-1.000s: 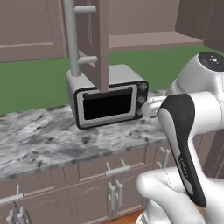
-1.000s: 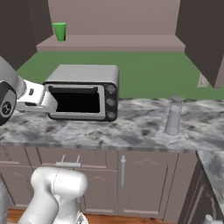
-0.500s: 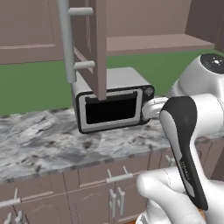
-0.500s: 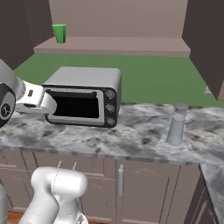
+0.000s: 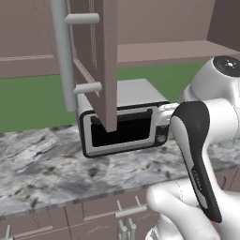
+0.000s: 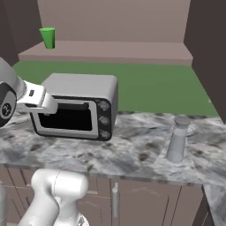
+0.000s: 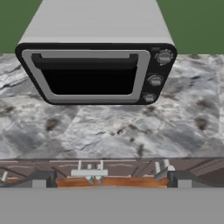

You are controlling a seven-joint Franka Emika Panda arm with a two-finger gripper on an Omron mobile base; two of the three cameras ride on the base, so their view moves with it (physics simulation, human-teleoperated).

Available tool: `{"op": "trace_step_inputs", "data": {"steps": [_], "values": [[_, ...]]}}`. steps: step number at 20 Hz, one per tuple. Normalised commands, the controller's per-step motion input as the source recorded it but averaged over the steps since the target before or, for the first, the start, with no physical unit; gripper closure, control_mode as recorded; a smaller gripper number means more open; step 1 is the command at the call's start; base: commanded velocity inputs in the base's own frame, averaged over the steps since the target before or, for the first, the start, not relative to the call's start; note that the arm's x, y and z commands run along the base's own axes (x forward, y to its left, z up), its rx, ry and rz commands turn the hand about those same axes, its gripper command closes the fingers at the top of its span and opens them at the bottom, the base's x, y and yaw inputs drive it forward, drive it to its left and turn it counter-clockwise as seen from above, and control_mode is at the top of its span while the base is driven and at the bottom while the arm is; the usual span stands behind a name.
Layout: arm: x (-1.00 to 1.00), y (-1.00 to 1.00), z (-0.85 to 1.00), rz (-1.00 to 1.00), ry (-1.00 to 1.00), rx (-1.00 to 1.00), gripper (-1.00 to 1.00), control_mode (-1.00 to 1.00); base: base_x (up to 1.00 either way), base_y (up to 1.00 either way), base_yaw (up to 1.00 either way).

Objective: There is a tray on the dining counter. Grab the cup, mug, and pitcher and place them on the tray. The pitcher may be placed next to the tray if it cannot fit the tray.

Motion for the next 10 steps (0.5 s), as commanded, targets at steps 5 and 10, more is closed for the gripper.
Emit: {"op": "trace_step_inputs", "data": {"steps": [5, 10], "values": [[0.0, 0.0, 0.0, 0.0, 0.0, 0.0, -1.0, 1.0, 0.6, -0.17, 0.0], [0.0, 0.0, 0.0, 0.0, 0.0, 0.0, -1.0, 1.0, 0.51, -0.14, 0.0]]}}
